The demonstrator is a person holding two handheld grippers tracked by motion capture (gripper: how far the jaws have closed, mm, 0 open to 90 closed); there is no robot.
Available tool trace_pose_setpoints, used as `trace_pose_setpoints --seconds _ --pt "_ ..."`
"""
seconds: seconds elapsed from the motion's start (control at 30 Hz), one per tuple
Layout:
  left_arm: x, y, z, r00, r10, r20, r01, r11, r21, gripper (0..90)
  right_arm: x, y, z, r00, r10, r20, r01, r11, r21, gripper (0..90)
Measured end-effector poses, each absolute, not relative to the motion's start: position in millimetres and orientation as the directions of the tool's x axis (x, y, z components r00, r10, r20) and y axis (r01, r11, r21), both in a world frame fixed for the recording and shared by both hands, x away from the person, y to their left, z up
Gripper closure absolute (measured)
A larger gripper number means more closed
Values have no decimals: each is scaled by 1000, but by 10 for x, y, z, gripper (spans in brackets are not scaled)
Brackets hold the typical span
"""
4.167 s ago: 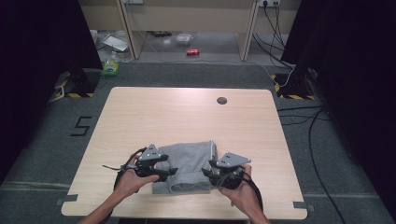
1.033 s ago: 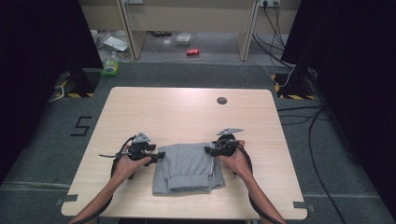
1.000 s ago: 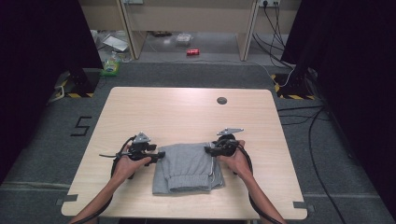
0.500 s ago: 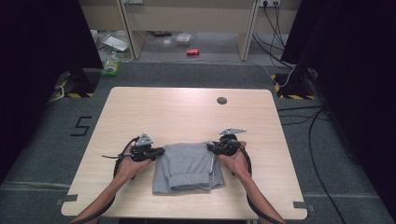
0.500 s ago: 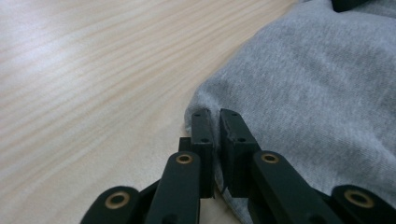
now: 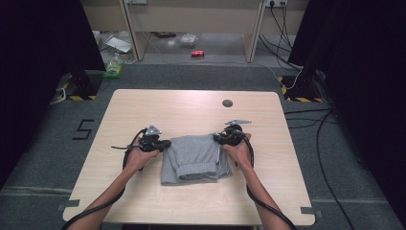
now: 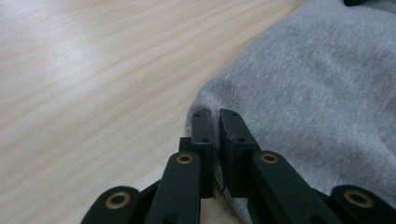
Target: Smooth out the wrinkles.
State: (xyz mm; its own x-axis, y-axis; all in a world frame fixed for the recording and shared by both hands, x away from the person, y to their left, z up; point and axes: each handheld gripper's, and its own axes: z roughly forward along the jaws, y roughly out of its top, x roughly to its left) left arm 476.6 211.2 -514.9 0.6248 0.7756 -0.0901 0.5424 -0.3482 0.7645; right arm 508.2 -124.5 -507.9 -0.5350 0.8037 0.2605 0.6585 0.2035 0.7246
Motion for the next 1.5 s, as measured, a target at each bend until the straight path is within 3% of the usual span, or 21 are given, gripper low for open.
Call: trace_pose_setpoints --seconds 0.27,0.47,0.6,0.83,1.0,1.5 --pt "5016 2117 -5149 604 790 -105 562 -329 758 836 5293 -1231 -5066 -518 819 246 667 208 715 712" --pt "5041 2150 -5159 593 797 -111 570 -318 758 809 5307 -1284 -5009 -478 831 285 673 137 727 578" --pt "5044 2144 -5155 594 797 -106 570 -324 755 796 5323 -1407 -4948 -436 840 323 677 70 732 576" --pt "5048 2154 -5153 592 799 -106 572 -324 754 774 5327 -1434 -5053 -405 863 303 694 74 717 574" --pt "5008 2184 -5134 588 801 -112 579 -320 750 699 5286 -1467 -4957 -387 865 319 691 43 721 530" --pt "4669 2413 -4894 588 785 -196 606 -267 750 477 4928 -1620 -4706 -473 843 255 624 117 772 463"
